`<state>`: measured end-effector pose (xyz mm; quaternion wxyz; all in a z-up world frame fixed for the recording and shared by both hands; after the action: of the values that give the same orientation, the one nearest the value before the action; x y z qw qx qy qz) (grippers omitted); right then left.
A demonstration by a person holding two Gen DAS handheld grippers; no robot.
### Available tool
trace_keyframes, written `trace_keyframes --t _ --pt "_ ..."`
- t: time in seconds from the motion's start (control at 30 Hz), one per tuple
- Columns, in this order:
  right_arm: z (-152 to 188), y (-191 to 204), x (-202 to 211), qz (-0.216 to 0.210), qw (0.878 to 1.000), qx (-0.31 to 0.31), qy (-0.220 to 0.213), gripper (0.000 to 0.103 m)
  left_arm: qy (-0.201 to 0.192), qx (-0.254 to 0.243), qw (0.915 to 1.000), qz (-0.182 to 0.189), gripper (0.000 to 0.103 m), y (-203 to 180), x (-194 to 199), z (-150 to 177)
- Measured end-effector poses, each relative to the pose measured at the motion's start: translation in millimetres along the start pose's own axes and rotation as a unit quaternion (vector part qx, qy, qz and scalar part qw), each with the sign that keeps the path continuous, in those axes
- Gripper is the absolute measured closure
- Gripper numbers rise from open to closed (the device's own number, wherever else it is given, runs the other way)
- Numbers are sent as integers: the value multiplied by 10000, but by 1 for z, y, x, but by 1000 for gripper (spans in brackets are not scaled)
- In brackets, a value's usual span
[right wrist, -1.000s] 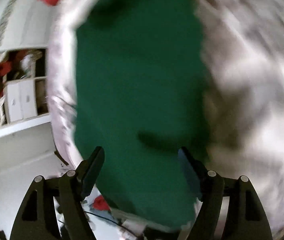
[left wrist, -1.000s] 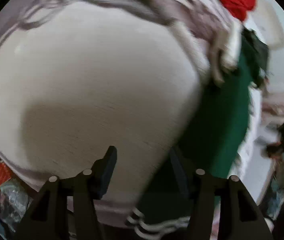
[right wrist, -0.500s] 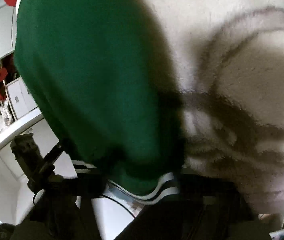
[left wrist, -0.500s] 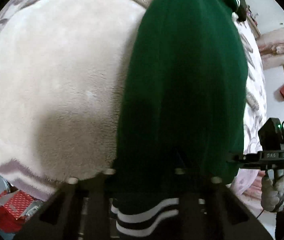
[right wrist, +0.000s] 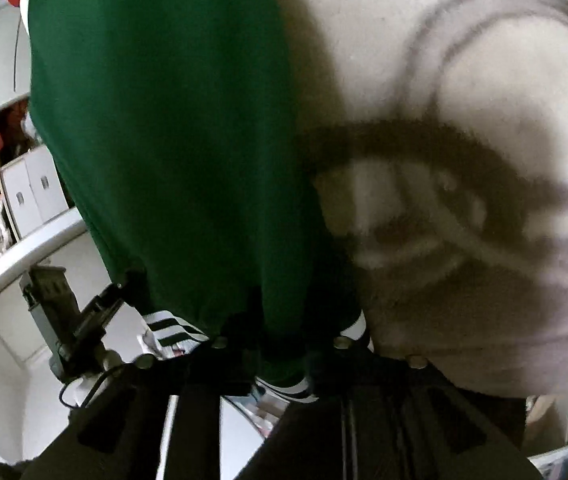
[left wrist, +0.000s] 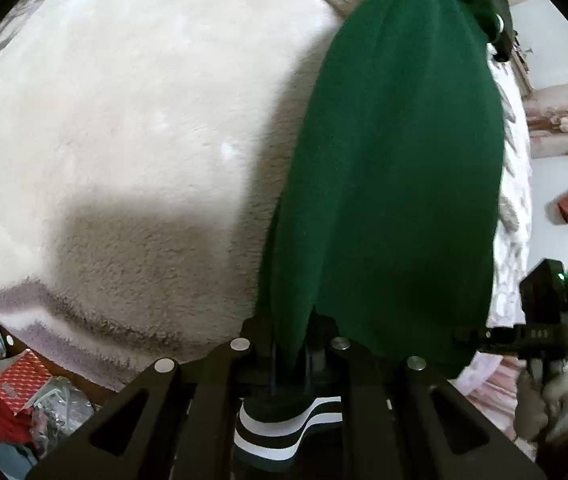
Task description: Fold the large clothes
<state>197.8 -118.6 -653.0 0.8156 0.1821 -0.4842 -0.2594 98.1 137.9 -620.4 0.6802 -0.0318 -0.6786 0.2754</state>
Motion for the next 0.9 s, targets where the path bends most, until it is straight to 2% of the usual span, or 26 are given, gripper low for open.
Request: trace_keyframes --t 0.07,0.1,0.13,0.17,0.2,0.23,0.33,0.47,0.53,0.57,0.6,0.63,0.67,0.73,0.77,0.9 --pt "-2 5 12 -95 9998 132 108 58 74 163 9993 325 88 -4 14 0" --pt "-6 5 18 -102 9997 228 20 35 68 232 9986 466 84 -4 22 0" --pt "-10 6 26 -174 9992 332 -111 16 16 274 9979 580 75 -3 31 -1" --pt "-14 5 30 -297 9986 408 -179 13 -62 289 9971 701 67 0 37 -2" --pt "-18 4 30 -399 9981 431 -165 13 -136 301 9960 830 44 2 41 -6" --pt "-22 2 25 -518 9976 443 -77 13 -214 323 9948 938 36 -2 40 -10" --pt "-37 -4 -3 -688 9960 530 202 11 -192 367 9905 1309 36 -11 15 -26" --pt "-47 18 -25 -1131 9909 643 357 9 131 179 9918 1261 36 -17 -35 -34" --pt "-48 31 -30 -1215 9890 752 389 9 25 28 9917 1282 36 -19 -36 -36" --pt "-49 36 -32 -1190 9891 790 368 9 -159 -89 9918 1268 36 -22 -34 -38" --pt "-47 43 -35 -1186 9890 816 331 14 -303 -197 9916 1243 39 -24 -30 -37" --pt "-44 53 -38 -1238 9877 900 316 49 -401 -290 9913 1219 64 -29 -28 -36" --pt "-46 52 -36 -1184 9878 948 344 68 -461 -359 9914 1170 71 -33 -26 -34" --pt "-42 61 -37 -1035 9903 908 179 79 -649 -251 9894 1275 84 -34 -13 -30" --pt "-45 67 -42 -1025 9903 928 114 81 -716 -140 9878 1375 86 -35 -5 -27" --pt "-18 78 -24 -1125 9895 908 -38 85 -756 -17 9864 1457 89 -45 16 -6"
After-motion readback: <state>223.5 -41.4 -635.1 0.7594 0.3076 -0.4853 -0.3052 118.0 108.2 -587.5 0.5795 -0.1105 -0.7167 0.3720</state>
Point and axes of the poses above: each gripper's, at about its wrist camera, not at the fingertips, and x roughly against the way its jaws point, y to its left, z to its underside, the point moved 9 cm from there along -x, roughly the way its jaws point, and after that the axes turned 2 degrees about z, right-handed, at the moved point
